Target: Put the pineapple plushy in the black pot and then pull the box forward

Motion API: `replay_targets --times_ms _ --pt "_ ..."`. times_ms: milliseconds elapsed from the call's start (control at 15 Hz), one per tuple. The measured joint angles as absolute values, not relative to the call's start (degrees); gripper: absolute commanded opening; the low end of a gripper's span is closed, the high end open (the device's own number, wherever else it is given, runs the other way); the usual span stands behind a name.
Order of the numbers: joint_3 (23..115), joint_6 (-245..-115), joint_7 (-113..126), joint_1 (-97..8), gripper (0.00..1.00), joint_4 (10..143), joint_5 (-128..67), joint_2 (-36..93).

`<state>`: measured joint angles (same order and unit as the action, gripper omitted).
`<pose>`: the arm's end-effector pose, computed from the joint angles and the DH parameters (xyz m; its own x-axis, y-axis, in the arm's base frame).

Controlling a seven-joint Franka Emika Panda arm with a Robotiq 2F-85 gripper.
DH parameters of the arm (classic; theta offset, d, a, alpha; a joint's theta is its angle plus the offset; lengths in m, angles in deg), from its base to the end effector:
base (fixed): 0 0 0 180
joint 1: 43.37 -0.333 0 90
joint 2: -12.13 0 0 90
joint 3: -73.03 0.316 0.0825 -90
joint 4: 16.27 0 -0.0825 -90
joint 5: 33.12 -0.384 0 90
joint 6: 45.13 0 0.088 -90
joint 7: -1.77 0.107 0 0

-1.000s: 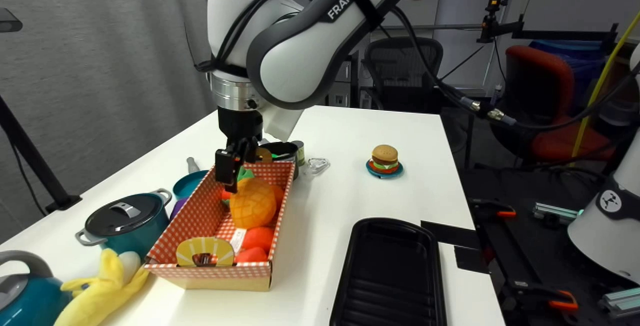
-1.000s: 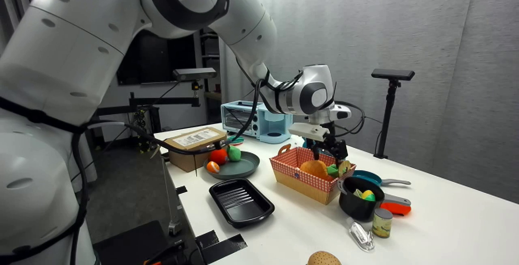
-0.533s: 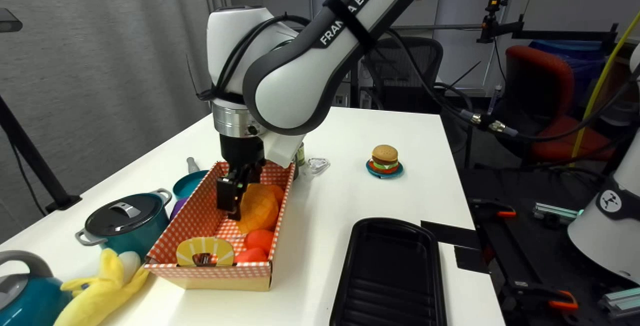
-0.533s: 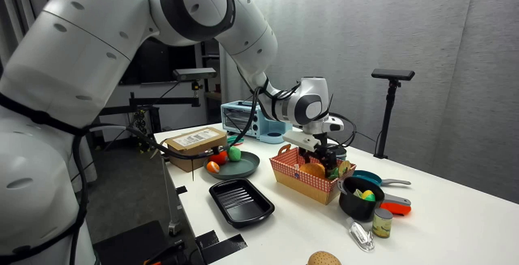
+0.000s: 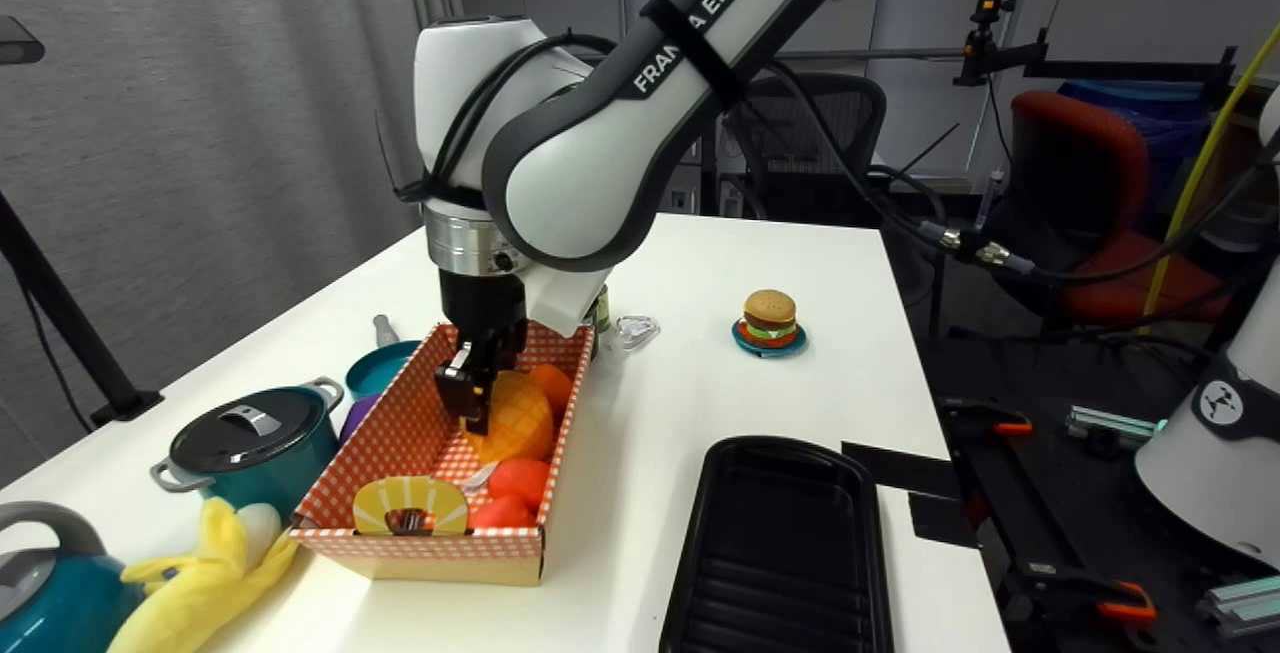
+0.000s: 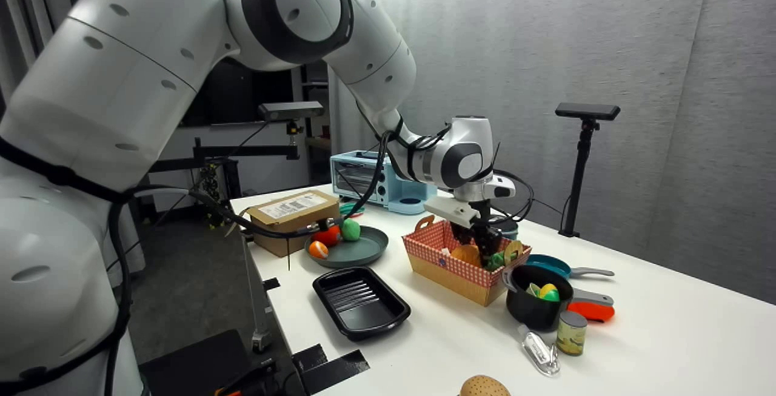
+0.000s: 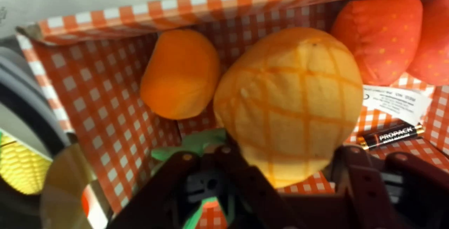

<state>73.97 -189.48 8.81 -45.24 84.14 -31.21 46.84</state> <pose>0.6804 0.0326 0.2405 0.9856 -0.0517 0.1609 -0.0515 -0.9987 -0.0056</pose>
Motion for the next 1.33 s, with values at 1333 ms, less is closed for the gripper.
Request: replay_targets --times_ms 1333 --pt "74.4 -189.2 12.2 -56.3 0.05 89.5 -11.6 25.4"
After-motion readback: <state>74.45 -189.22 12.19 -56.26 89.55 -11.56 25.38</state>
